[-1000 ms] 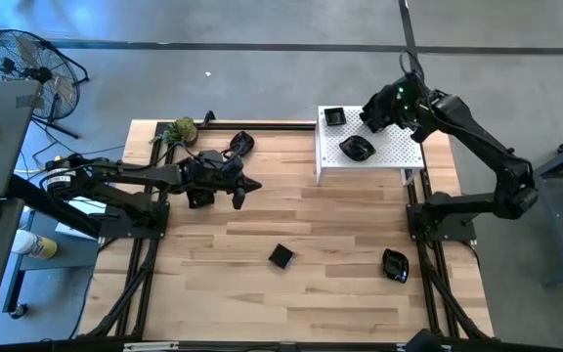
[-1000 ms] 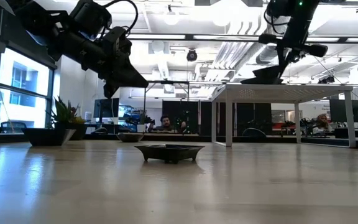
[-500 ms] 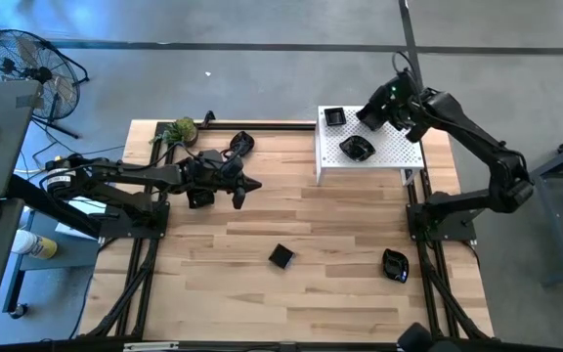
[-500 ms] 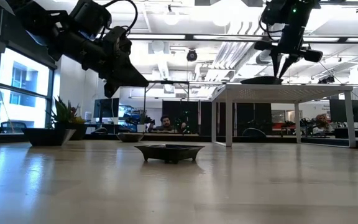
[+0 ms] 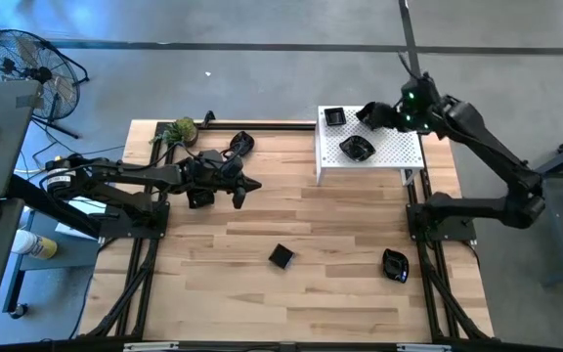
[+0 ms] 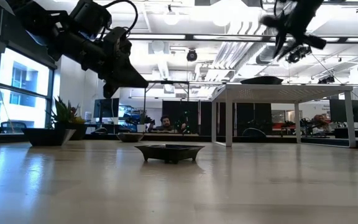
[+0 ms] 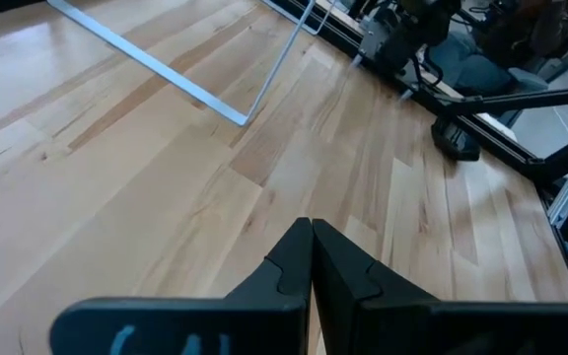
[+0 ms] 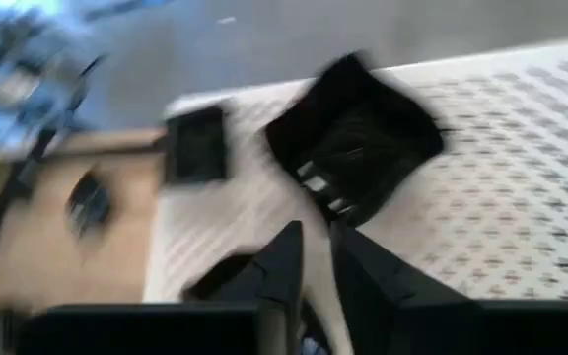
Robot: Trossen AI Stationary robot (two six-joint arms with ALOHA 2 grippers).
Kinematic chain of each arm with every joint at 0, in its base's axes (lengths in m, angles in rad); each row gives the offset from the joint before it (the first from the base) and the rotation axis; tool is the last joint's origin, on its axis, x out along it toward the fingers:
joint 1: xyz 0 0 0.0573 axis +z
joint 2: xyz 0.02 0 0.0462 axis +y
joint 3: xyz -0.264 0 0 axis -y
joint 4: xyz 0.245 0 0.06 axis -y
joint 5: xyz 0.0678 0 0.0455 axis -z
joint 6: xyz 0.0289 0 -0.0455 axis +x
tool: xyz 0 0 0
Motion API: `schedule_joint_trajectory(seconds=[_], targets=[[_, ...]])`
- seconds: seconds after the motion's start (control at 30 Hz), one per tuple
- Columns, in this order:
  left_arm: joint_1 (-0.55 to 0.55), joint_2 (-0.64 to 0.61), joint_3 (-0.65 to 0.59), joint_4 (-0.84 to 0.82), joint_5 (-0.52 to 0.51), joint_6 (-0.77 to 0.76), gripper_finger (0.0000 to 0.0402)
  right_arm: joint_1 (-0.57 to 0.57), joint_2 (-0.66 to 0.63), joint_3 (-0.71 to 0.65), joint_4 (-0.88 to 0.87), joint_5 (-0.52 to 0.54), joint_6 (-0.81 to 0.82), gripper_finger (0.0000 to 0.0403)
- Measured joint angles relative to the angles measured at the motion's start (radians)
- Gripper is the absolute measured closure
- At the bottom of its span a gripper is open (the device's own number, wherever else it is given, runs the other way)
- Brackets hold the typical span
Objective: Pick & Place Mini shaped plates
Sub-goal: Stack the leaf-shaped plate on top of the stacked leaf-shaped plates on the shelf
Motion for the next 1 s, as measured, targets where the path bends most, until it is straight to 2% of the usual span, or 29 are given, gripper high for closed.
schedule_joint_trajectory(seconds=[0.1, 0.27, 0.4, 0.6, 0.83, 1.0], targets=[[0.000, 0.000, 0.000, 0.000, -0.003, 0.000, 0.0401, 0.090, -0.052, 0.000, 0.002, -0.001, -0.110, 0.0393], [0.000, 0.000, 0.000, 0.000, -0.025, 0.035, 0.0401, 0.297, -0.115, -0.006, 0.012, 0.002, -0.211, 0.0386], [0.000, 0.000, 0.000, 0.001, -0.085, 0.060, 0.0401, 0.468, -0.179, -0.097, 0.093, 0.008, -0.218, 0.0399], [0.000, 0.000, 0.000, 0.000, -0.109, 0.056, 0.0401, 0.705, -0.272, -0.284, 0.287, -0.029, -0.136, 0.0399], [0.000, 0.000, 0.000, 0.000, -0.110, 0.056, 0.0401, 0.926, -0.299, -0.381, 0.234, -0.039, -0.036, 0.0399], [0.000, 0.000, 0.000, 0.000, -0.110, 0.053, 0.0401, 1.054, -0.299, -0.427, 0.200, -0.112, 0.043, 0.0400]])
